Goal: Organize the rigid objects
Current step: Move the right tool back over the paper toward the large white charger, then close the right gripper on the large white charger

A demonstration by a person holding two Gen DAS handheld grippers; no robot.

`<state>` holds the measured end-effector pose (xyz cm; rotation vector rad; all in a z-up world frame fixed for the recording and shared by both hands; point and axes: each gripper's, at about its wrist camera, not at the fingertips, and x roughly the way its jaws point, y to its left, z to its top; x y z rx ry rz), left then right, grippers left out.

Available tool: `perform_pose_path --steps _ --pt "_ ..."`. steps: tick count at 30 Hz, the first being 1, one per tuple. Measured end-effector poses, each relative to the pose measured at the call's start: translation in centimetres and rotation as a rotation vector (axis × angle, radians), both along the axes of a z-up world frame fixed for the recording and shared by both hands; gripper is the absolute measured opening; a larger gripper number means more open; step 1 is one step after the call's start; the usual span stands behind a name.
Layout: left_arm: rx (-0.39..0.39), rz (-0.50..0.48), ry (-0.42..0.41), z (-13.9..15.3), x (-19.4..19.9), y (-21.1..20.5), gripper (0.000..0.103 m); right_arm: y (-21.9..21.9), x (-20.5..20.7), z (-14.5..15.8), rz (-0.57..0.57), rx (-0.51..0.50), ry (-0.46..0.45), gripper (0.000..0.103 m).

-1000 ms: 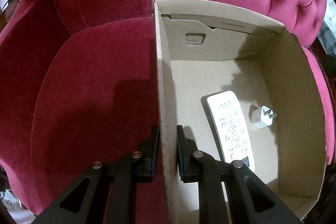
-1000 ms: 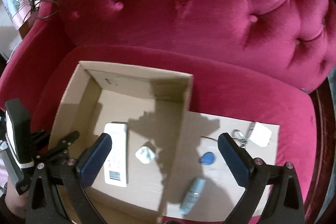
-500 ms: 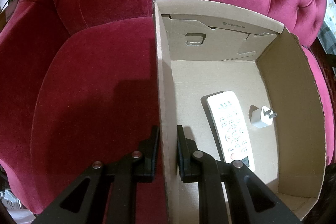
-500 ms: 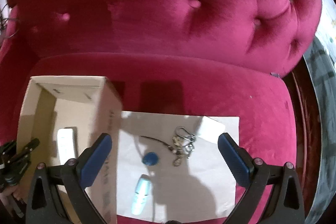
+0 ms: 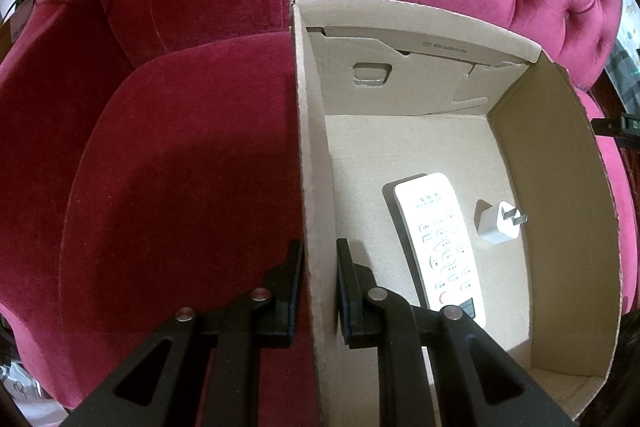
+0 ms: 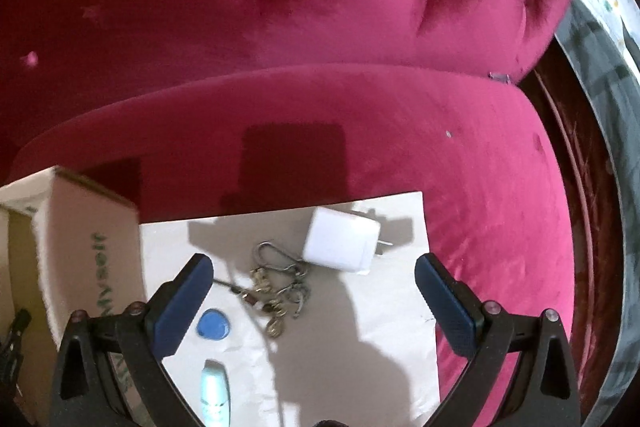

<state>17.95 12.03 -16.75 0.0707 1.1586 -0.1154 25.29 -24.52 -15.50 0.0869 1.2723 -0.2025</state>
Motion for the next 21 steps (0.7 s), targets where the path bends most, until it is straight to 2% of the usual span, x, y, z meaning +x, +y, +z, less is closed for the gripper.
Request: perform_pose_path --steps 10,17,21 --pt "-0.001 0.005 0.006 -0.1 0.2 -0.1 0.017 -2.9 2.0 -4.3 -0.069 -0.006 0.066 0.103" --pt "0.001 0.004 0.008 -0.1 0.3 -0.1 0.017 -4.4 2.7 -6.2 -0.114 0.04 0.097 0.102" --pt "0.008 0.002 0.008 -0.2 0.3 -0.2 0.017 -4.7 3.1 -6.6 -0.114 0.042 0.1 0.092"
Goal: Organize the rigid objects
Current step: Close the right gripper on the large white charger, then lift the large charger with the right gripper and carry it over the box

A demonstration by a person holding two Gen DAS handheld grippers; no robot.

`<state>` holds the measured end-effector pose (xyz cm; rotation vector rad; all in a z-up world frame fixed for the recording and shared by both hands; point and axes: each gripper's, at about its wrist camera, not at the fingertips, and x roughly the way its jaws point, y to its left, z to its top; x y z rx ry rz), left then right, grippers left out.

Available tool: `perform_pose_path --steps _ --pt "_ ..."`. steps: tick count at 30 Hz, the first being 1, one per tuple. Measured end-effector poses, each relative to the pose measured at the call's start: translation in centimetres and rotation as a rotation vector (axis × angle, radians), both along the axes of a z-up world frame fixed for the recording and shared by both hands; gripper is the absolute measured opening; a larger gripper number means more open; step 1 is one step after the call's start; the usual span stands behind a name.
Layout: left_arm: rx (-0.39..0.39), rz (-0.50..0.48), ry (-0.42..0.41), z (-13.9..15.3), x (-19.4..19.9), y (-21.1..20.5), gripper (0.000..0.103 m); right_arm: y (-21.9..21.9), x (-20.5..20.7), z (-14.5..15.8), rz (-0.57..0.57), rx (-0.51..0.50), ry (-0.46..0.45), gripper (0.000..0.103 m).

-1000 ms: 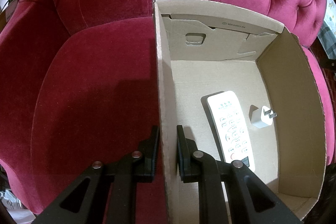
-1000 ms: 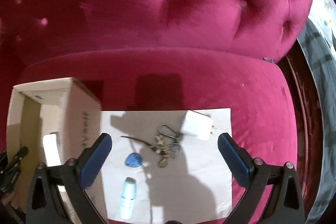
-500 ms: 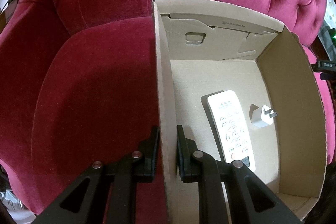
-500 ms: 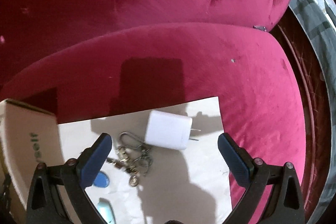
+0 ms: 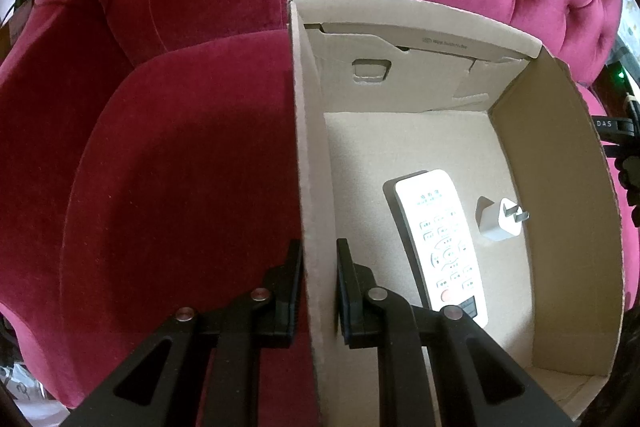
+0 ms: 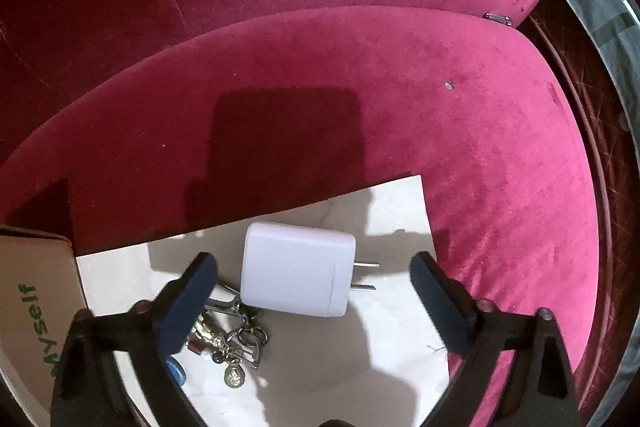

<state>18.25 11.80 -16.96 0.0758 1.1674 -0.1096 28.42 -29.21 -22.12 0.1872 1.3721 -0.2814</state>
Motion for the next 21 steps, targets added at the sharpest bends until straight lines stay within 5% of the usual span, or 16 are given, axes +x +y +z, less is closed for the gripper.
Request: perform_pose_path --steps 3,21 --pt "-0.008 0.005 0.003 0.0 0.1 0.1 0.017 -0.2 0.3 -0.6 -0.01 0.014 0.018 0.072" --pt "-0.003 0.005 0.001 -0.1 0.0 0.2 0.017 0.3 -0.8 1.1 0.0 0.017 -0.007 0.071"
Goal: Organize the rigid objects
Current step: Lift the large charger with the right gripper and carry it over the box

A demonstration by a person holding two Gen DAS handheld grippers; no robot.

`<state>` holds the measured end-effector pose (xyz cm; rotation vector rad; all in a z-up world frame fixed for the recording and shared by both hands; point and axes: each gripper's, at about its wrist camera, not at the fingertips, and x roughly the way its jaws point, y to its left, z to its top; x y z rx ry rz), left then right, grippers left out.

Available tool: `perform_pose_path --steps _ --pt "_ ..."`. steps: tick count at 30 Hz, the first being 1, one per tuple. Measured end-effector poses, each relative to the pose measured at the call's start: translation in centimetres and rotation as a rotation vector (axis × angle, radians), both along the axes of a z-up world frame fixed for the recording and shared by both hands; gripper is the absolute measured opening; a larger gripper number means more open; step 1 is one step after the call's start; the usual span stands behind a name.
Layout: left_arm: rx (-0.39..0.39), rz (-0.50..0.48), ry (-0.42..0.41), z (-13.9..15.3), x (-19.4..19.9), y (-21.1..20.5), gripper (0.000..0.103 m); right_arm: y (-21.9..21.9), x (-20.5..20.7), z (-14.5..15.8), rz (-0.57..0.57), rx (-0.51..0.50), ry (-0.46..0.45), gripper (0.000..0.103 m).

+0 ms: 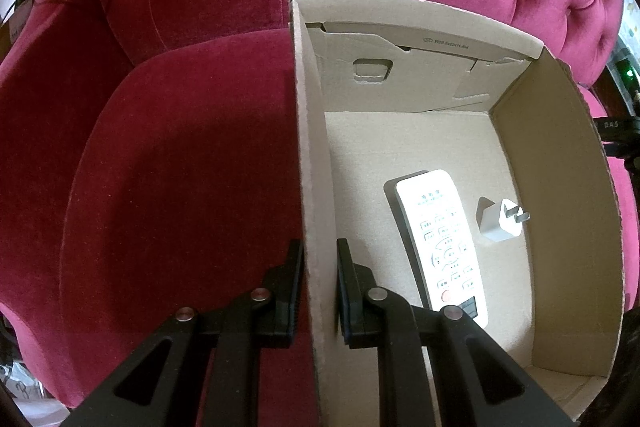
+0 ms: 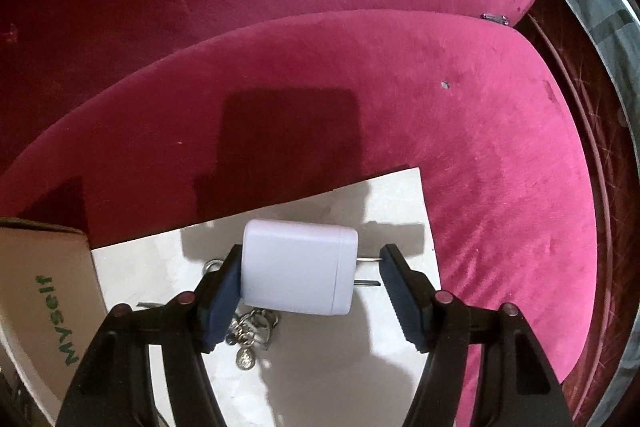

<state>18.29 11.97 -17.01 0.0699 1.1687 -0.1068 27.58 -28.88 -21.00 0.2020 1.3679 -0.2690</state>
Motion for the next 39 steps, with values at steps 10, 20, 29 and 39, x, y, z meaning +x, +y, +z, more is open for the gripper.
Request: perform_pose_path --steps 10,20,29,39 --pt "-0.002 0.005 0.0 0.0 0.0 -0.2 0.017 1.6 -1.9 3.0 0.046 -0.023 -0.039 0.071" --pt "-0.011 0.005 0.001 0.1 0.0 0.2 0.017 4.9 -2.8 6.7 0.105 -0.037 -0.081 0.071" --pt "-0.013 0.005 0.001 0.2 0.0 0.3 0.017 7.5 -2.8 9.1 0.169 -0.05 -0.103 0.071" --pt "-0.014 0.004 0.002 0.2 0.0 0.3 0.017 11.0 -3.2 11.6 0.247 -0.049 -0.115 0.071"
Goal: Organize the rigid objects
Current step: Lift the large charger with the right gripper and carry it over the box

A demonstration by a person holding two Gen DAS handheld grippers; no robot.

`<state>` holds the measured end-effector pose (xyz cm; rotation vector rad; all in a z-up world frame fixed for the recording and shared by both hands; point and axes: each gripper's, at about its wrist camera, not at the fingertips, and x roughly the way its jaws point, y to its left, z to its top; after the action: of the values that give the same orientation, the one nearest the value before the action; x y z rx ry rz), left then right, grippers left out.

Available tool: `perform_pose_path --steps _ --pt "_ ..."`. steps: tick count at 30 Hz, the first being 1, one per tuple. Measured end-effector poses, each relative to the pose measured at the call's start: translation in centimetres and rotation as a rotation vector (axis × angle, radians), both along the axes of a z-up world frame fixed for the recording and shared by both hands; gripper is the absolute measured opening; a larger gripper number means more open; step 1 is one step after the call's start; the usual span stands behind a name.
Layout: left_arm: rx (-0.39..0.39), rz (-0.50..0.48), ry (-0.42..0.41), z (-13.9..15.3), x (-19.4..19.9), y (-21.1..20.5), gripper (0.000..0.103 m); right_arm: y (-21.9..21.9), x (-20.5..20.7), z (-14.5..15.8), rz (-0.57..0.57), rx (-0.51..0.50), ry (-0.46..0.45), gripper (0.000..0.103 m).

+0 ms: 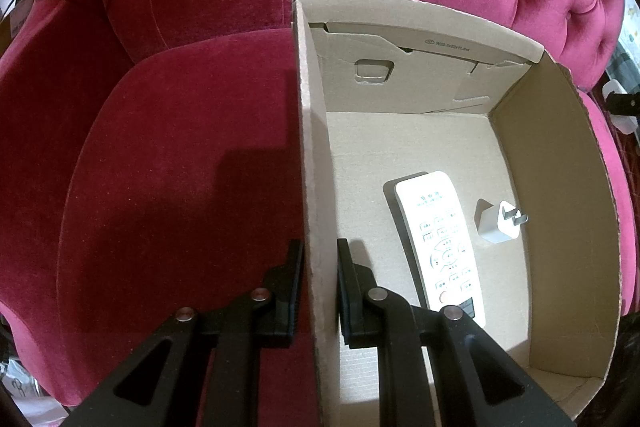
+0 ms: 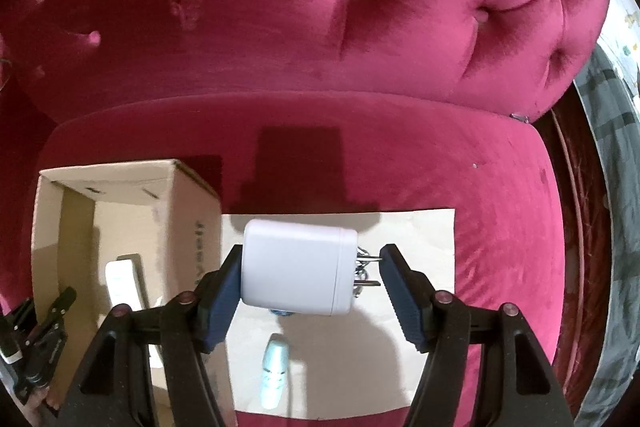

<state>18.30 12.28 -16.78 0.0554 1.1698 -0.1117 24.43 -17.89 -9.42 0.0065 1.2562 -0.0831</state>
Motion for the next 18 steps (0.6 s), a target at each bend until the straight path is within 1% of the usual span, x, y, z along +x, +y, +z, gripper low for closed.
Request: perform_pose_path --steps 7,11,18 --pt "0.001 -0.002 0.0 0.0 0.0 0.0 0.017 2.9 -0.6 1.3 0.063 -0.003 0.004 0.071" --pt "0.001 -0.003 0.0 0.0 0.0 -0.1 0.017 5.3 -1.1 1.9 0.117 -0.003 0.004 0.071" --pt "-0.003 -0.003 0.0 0.0 0.0 -0.1 0.017 9.4 -1.8 1.7 0.208 0.011 0.016 0.071"
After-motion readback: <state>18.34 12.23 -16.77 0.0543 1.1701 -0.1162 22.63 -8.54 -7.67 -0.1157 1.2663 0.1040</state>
